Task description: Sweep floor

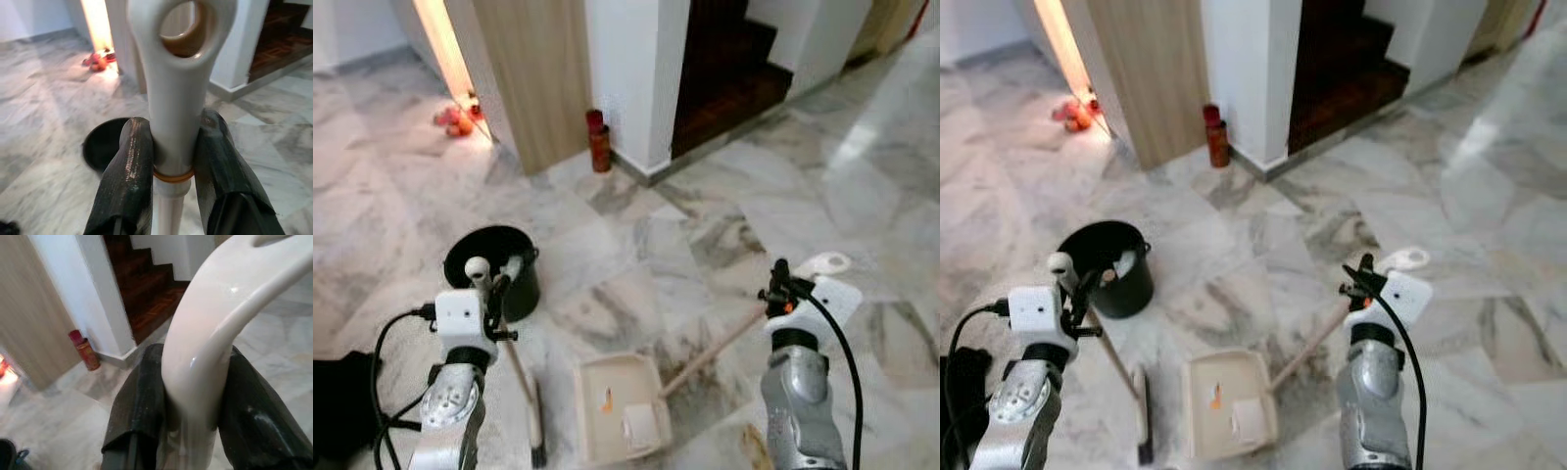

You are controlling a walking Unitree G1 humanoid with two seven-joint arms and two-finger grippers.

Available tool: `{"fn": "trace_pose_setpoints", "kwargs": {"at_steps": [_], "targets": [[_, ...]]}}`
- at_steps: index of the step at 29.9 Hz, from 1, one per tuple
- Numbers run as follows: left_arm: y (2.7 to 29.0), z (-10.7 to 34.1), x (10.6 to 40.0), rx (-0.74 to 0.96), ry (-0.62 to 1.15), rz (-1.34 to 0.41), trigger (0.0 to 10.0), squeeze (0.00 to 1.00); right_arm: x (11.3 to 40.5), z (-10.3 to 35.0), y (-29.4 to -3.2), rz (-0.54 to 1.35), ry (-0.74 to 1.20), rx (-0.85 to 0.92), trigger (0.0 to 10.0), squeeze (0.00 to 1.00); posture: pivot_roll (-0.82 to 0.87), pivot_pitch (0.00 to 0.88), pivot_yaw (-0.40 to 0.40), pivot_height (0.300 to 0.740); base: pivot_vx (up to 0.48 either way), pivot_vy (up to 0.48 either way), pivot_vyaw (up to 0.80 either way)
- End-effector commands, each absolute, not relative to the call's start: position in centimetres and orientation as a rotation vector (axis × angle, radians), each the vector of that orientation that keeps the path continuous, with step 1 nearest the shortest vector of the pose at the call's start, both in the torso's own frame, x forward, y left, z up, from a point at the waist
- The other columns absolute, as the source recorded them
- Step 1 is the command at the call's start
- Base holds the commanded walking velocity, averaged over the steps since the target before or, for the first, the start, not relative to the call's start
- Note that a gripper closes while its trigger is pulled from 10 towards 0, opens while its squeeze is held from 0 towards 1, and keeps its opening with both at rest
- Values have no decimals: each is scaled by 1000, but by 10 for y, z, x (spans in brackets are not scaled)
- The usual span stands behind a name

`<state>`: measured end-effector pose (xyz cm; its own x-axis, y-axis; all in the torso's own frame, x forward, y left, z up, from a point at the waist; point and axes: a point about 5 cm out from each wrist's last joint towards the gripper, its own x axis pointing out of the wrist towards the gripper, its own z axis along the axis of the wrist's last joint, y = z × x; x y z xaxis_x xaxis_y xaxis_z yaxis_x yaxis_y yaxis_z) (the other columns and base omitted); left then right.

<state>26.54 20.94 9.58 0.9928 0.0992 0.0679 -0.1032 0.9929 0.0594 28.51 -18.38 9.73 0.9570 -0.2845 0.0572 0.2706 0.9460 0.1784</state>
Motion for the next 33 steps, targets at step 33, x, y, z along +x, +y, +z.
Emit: {"fn": "trace_pose_setpoints", "kwargs": {"at_steps": [33], "targets": [[204, 100, 266, 70, -83, 89, 10000, 0, 294, 120, -178, -236, -151, 166, 10000, 0, 33, 124, 12, 740, 0, 124, 272]]}}
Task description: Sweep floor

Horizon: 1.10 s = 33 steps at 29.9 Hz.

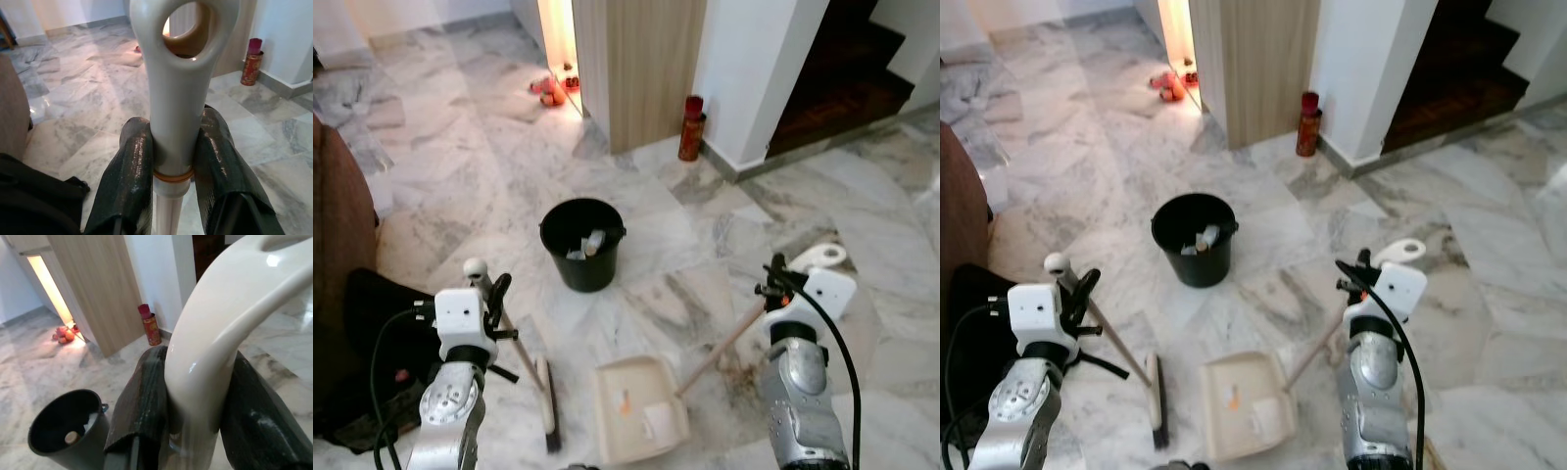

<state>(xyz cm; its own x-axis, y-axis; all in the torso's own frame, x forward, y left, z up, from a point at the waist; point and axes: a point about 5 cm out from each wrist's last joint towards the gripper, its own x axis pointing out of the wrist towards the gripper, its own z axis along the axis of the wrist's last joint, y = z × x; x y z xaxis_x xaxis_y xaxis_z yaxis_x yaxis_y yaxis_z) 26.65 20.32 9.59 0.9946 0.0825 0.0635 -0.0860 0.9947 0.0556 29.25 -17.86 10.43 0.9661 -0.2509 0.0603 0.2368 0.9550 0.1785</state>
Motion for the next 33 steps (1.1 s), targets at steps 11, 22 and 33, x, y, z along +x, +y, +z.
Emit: {"fn": "trace_pose_setpoints", "kwargs": {"at_steps": [11, 22, 33], "targets": [[203, 100, 266, 87, -86, 69, 10000, 0, 301, 174, -154, -146, -359, 167, 10000, 0, 39, 107, 19, 740, 0, 0, 0], [205, 96, 263, 115, -72, 56, 10000, 0, 297, 232, -138, -140, -543, 255, 10000, 0, 37, 105, 17, 740, 0, 0, 0], [217, 92, 249, 131, -63, 102, 10000, 0, 295, 258, -136, -122, -606, 290, 10000, 0, 46, 98, -2, 740, 0, 0, 0]]}}
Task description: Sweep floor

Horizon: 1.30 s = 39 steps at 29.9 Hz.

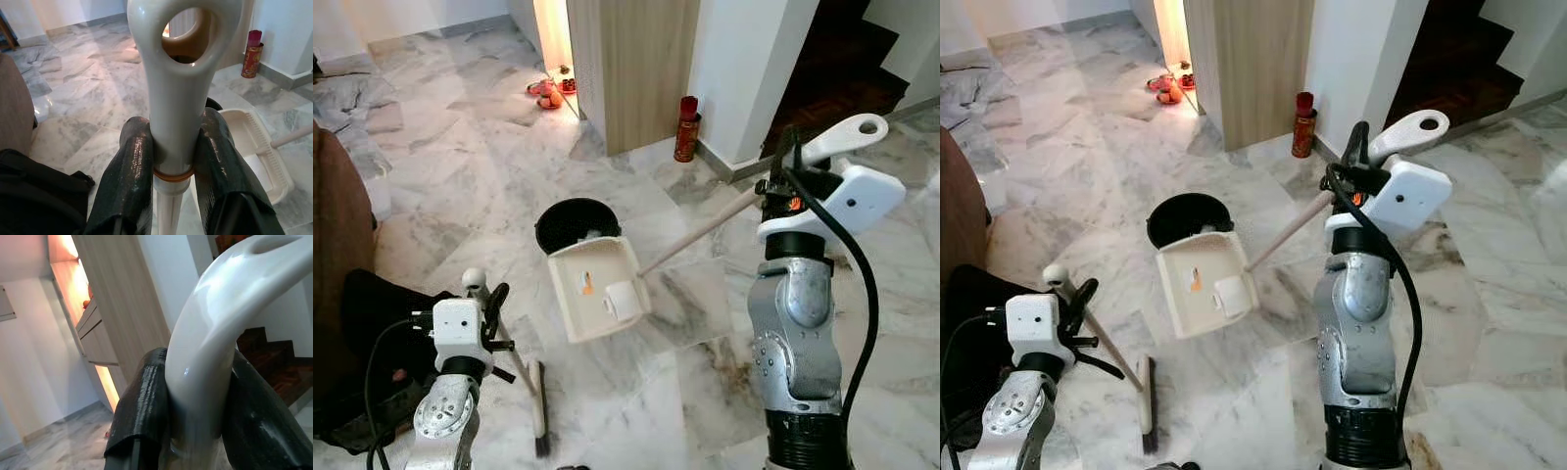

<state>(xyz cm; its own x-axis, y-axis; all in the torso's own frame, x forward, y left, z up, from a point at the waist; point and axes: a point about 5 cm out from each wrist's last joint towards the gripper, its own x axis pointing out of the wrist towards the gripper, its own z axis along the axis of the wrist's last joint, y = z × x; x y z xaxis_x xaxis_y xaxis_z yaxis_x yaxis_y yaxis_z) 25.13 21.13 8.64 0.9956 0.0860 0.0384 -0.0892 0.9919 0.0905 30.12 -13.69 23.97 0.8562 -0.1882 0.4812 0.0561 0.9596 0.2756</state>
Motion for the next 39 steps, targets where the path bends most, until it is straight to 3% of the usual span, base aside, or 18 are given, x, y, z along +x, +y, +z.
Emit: {"fn": "trace_pose_setpoints", "kwargs": {"at_steps": [1, 10, 26, 39], "targets": [[217, 92, 249, 129, -62, 104, 10000, 0, 295, 258, -136, -123, -606, 291, 10000, 0, 45, 97, -3, 740, 0, 0, 0], [220, 86, 245, 142, -20, 125, 10000, 0, 296, 258, -135, -109, -594, 301, 10000, 0, 44, 78, -6, 740, 29, 0, 0], [236, 86, 226, 166, -28, 221, 10000, 0, 295, 260, -134, -103, -595, 306, 10000, 0, 43, 64, -5, 740, 339, 0, 0], [238, 91, 226, 157, -49, 258, 10000, 0, 298, 261, -133, -93, -595, 302, 10000, 0, 54, 69, -18, 740, 346, 0, 0]]}}
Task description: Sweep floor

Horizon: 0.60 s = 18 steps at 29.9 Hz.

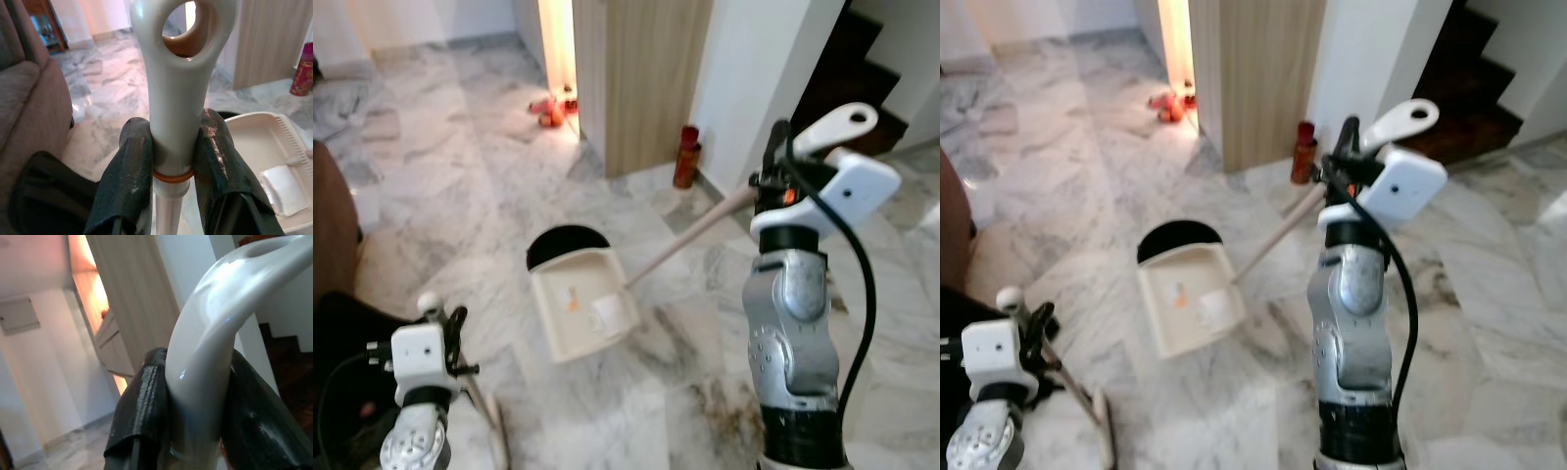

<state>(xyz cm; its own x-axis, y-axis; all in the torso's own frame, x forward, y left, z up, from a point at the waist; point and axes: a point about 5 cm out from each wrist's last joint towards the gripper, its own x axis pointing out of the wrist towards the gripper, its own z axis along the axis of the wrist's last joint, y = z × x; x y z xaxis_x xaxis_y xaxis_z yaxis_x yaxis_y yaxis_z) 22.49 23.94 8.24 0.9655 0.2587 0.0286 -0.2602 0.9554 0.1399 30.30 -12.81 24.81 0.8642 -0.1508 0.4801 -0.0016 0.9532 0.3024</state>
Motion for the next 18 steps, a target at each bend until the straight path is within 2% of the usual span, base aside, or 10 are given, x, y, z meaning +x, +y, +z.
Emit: {"fn": "trace_pose_setpoints", "kwargs": {"at_steps": [1, 5, 18], "targets": [[237, 91, 226, 156, -49, 258, 10000, 0, 298, 261, -134, -93, -595, 300, 10000, 0, 53, 68, -19, 740, 345, 0, 0], [236, 90, 226, 153, -49, 258, 10000, 0, 298, 260, -132, -84, -585, 311, 10000, 0, 56, 67, -23, 740, 346, 0, 527], [233, 90, 225, 143, -49, 267, 10000, 0, 300, 255, -129, -60, -551, 350, 10000, 0, 61, 71, -30, 740, 347, 0, 0]]}}
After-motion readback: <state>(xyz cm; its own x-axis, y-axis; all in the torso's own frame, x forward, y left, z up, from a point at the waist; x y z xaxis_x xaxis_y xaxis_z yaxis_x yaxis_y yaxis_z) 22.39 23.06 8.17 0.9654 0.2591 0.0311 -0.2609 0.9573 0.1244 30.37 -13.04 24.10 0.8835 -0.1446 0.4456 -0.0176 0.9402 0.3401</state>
